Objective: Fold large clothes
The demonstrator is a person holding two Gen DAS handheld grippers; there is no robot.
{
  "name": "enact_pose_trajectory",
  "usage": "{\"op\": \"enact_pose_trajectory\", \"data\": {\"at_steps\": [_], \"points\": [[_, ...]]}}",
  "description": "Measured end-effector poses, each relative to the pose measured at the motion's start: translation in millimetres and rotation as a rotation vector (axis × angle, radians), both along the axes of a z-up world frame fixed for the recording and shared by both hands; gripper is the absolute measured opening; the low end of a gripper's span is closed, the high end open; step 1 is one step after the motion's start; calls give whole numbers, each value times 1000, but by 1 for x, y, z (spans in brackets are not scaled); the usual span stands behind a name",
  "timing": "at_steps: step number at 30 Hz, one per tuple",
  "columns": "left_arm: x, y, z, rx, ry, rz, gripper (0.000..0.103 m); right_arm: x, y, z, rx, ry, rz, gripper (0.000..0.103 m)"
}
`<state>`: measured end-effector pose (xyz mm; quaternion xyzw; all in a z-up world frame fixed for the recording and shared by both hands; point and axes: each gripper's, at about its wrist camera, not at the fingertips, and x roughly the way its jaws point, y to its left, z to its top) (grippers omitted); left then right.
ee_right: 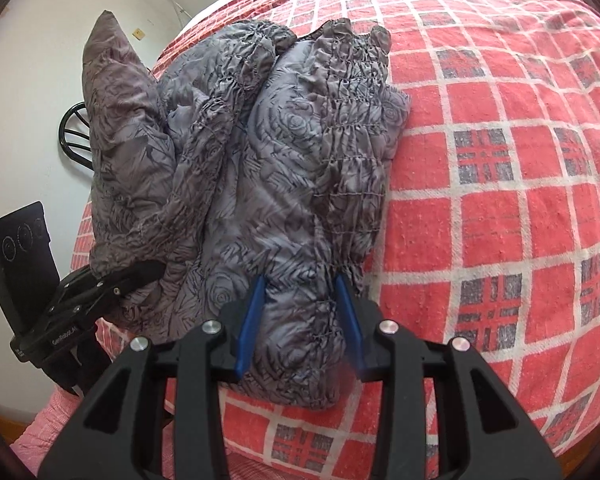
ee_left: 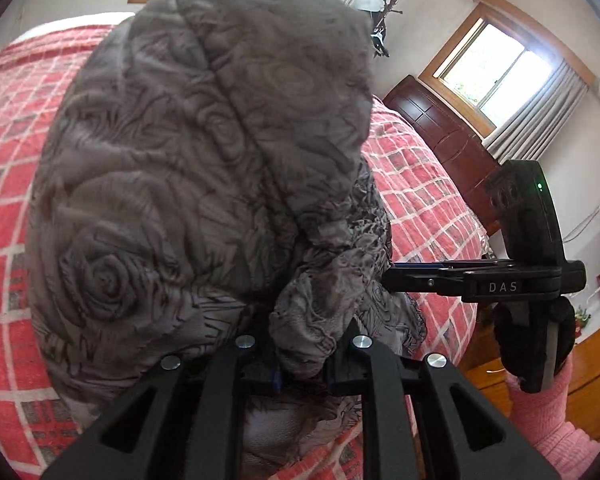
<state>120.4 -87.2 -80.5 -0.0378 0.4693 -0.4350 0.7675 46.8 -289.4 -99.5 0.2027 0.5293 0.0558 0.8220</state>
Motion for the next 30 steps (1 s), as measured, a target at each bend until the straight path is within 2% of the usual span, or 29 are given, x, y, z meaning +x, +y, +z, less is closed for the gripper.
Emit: {"op": "enact_pose_trajectory", "data": {"at_steps": [8,12,17,19,20,22,24,26,30], "points": [[-5,-1,8,-2,-11,6,17,-2,3,3,-26,9,-8,36],[-10,4,18,-39,19,-8,24,-1,14,14,-56,-2,-6,39],[-19,39,50,-129,79,-17,36,-5,29,41,-77,-43,-2,54],[-23,62,71,-190,66,-12,40,-3,32,52,-81,-61,1,62],[-24,72,80,-185,37,13,41,-2,35,62,-74,-73,7,68],[-19,87,95,-110,-37,105,41,2,43,78,-51,-96,21,77],[-6,95,98,6,-104,205,41,8,52,93,-16,-117,33,89],[7,94,91,73,-106,246,41,16,61,103,37,-117,47,92],[26,90,66,126,-71,265,40,49,73,90,120,8,58,93]]}}
